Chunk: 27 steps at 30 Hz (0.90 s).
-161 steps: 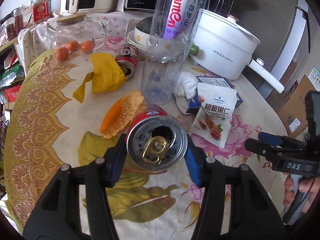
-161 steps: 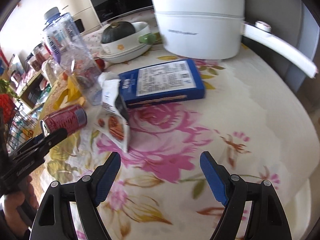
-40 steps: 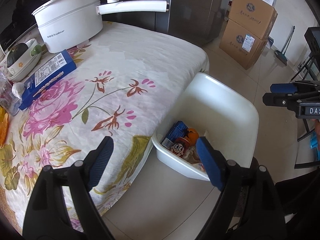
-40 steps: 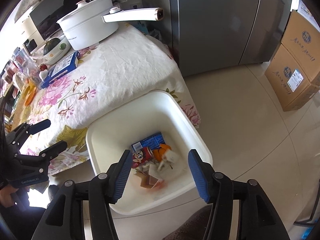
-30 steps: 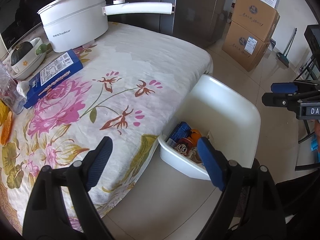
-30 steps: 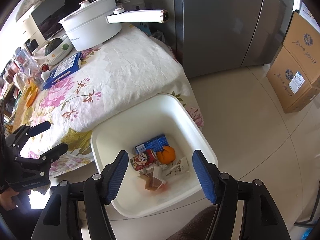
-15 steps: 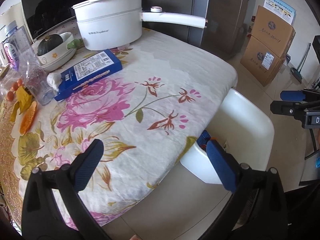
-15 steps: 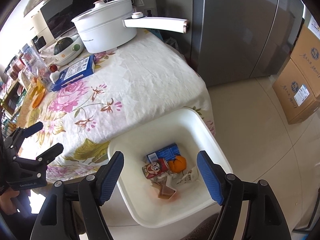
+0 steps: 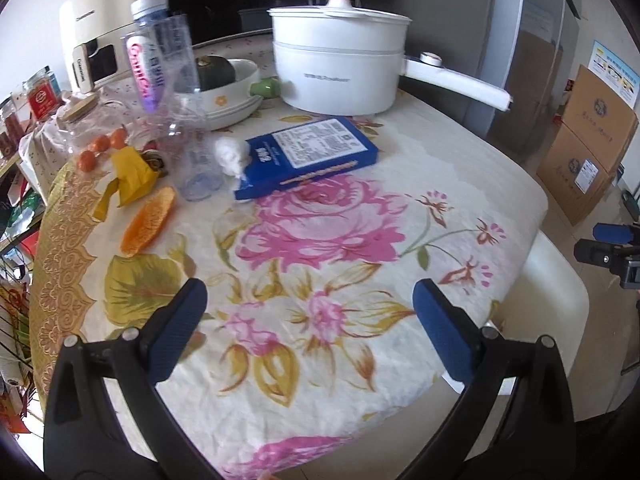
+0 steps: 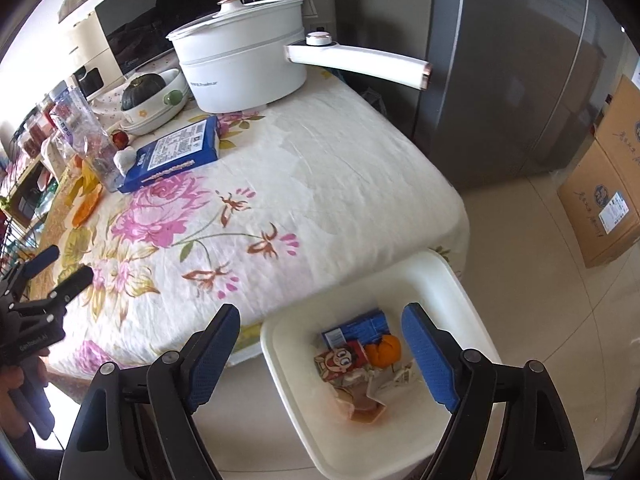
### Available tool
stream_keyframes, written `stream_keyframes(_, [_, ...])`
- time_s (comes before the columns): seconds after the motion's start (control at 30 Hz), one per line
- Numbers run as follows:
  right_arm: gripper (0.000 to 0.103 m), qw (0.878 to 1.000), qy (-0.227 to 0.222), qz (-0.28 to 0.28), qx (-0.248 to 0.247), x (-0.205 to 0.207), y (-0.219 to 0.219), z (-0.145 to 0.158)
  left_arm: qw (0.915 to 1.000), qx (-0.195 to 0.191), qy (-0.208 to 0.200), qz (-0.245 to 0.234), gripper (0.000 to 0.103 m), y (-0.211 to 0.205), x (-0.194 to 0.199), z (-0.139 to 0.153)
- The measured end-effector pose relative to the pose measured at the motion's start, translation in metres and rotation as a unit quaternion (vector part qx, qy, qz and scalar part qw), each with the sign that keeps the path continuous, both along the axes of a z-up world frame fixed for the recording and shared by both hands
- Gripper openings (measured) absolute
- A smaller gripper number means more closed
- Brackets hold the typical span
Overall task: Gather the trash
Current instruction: 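Move both tools back over the table toward the remaining trash, then grasp the orange peel with the left tool while the right tool grasps the white tissue ball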
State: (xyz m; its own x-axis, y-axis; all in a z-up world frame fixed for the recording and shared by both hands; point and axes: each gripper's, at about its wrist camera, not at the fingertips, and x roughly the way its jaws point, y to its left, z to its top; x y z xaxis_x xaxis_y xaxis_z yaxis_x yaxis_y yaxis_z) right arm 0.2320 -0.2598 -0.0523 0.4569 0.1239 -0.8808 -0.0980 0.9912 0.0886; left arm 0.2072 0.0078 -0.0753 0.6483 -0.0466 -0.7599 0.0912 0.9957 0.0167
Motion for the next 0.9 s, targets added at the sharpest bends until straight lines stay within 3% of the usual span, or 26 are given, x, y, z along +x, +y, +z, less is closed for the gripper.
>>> stream_keyframes(0.17, [0.085, 1.0, -0.008, 0.012, -0.001, 0.016, 0.028, -0.001, 0.9987, -0.001, 0.012, 0.05, 0.102, 0.063, 0.02, -0.012])
stream_keyframes(0.27, [0.085, 0.999, -0.017, 0.027, -0.006, 0.027, 0.046, -0.003, 0.9987, -0.016, 0.028, 0.04, 0.102, 0.098, 0.036, -0.025])
stream_keyframes(0.5, [0.085, 0.997, -0.032, 0.072, 0.004, 0.061, 0.096, -0.017, 0.9989, 0.009, 0.041, 0.022, 0.101, 0.145, 0.066, -0.046])
stream_keyframes(0.6, [0.085, 0.995, -0.043, 0.094, -0.007, 0.079, 0.121, -0.023, 0.9987, -0.004, 0.048, 0.017, 0.091, 0.156, 0.078, -0.052])
stream_keyframes(0.8, [0.085, 0.988, -0.069, 0.137, 0.024, 0.111, 0.176, -0.028, 0.9979, -0.031, 0.057, 0.004, 0.064, 0.165, 0.095, -0.071])
stream_keyframes(0.9, [0.085, 0.982, -0.084, 0.165, 0.037, 0.123, 0.208, -0.031, 0.9986, -0.038, 0.037, 0.003, 0.049, 0.168, 0.094, -0.07])
